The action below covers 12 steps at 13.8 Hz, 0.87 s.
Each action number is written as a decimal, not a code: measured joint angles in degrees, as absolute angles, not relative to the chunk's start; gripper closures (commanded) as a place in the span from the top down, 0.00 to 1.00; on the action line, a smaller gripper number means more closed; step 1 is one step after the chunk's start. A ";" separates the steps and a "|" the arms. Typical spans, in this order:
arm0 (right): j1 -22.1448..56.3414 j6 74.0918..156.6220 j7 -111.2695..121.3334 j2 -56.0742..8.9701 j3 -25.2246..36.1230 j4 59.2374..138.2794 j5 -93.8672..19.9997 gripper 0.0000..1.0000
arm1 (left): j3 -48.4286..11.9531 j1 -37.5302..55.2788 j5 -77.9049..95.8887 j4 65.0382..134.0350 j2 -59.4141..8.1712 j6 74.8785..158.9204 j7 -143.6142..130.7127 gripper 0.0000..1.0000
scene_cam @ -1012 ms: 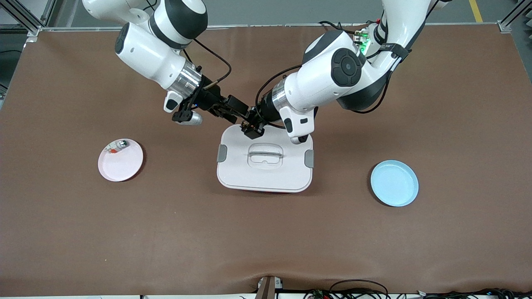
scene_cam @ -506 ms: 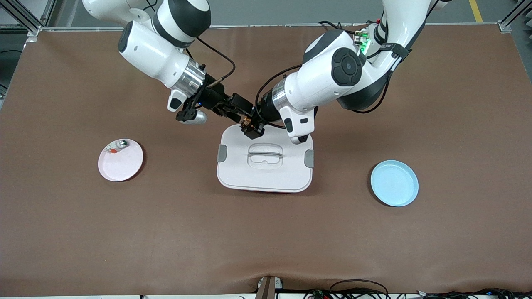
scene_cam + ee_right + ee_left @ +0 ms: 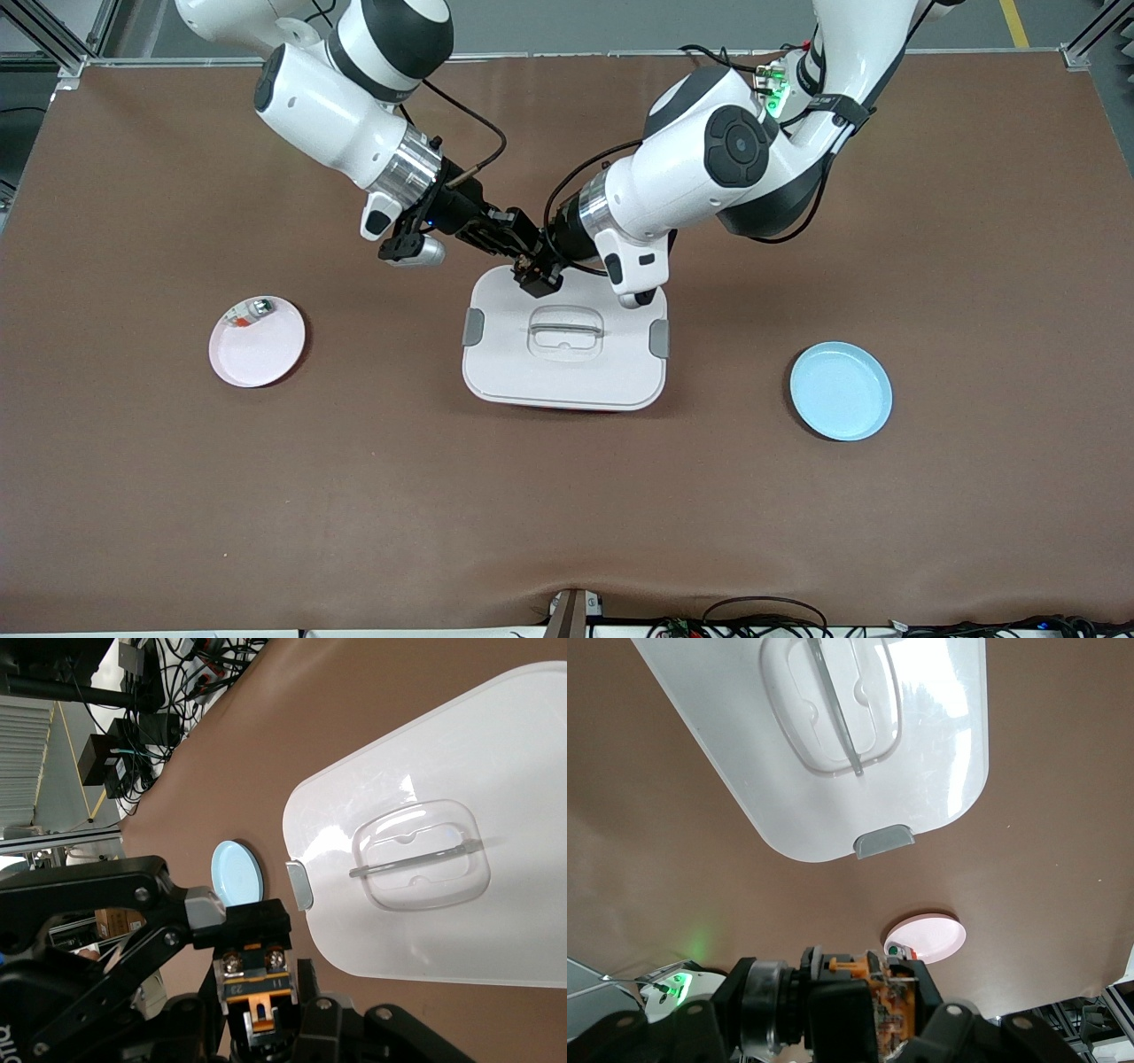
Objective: Transfer orange switch to right arm and place
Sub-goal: 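Open the left gripper and withdraw while the right gripper holds the switch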
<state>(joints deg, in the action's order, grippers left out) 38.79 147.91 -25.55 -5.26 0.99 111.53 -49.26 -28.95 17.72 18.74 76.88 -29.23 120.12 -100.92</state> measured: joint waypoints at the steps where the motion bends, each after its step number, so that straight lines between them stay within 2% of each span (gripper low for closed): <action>1: 38.79 147.91 -25.53 -5.27 0.99 111.52 -49.26 0.00 | -28.95 17.72 18.74 76.86 -29.23 120.12 -100.92 0.00; 4: 38.79 147.91 -25.51 -5.28 0.99 111.51 -49.26 0.00 | -28.95 17.72 18.74 76.86 -29.23 120.12 -100.92 0.00; 5: 38.79 147.91 -25.51 -5.28 0.99 111.51 -49.26 0.00 | -28.95 17.71 18.74 76.86 -29.23 120.12 -100.92 0.12; 6: 38.79 147.91 -25.51 -5.28 0.99 111.50 -49.26 0.00 | -28.95 17.71 18.75 76.86 -29.23 120.12 -100.92 0.34; 8: 38.79 147.92 -25.51 -5.31 0.99 111.42 -49.26 0.00 | -28.95 17.68 18.76 76.81 -29.23 120.12 -100.92 1.00; 12: 38.74 147.84 -25.77 -5.44 1.10 111.14 -49.27 0.00 | -28.90 17.39 18.76 75.96 -29.22 120.18 -100.13 1.00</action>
